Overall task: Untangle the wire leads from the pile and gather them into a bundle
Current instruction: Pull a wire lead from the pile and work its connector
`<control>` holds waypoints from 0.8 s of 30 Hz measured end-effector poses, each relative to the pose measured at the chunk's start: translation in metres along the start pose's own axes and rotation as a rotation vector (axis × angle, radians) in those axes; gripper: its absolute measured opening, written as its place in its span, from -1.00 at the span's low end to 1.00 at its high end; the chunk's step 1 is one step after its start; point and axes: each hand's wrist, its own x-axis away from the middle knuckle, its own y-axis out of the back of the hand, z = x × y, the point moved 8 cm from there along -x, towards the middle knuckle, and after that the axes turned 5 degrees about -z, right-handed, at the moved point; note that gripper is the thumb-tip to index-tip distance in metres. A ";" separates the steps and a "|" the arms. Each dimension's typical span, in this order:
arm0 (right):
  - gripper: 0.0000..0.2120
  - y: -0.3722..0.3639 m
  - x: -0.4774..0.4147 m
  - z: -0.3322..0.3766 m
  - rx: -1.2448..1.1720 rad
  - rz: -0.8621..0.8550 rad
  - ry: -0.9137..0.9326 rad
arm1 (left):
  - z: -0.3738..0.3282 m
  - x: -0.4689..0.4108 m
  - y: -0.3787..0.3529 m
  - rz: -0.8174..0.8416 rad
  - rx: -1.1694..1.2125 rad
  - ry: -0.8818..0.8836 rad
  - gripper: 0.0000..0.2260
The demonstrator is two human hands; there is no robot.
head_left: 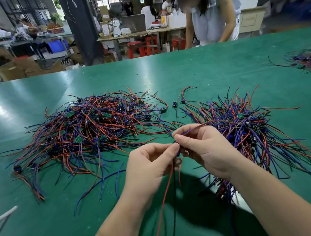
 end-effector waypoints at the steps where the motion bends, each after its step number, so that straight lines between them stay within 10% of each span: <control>1: -0.94 0.002 -0.001 0.002 0.025 -0.031 0.011 | 0.002 0.000 0.001 0.000 -0.021 0.015 -0.78; 11: -0.86 0.086 -0.012 0.038 -0.394 -0.476 0.186 | 0.024 0.009 -0.009 0.250 -0.374 0.208 -0.81; 15: -0.82 0.100 -0.007 0.049 -0.386 -0.579 0.292 | 0.020 -0.001 0.009 0.064 -0.267 0.180 -0.75; 24: -0.70 -0.019 0.011 0.009 0.650 0.195 0.285 | 0.029 -0.009 0.014 -0.056 0.104 0.225 -0.73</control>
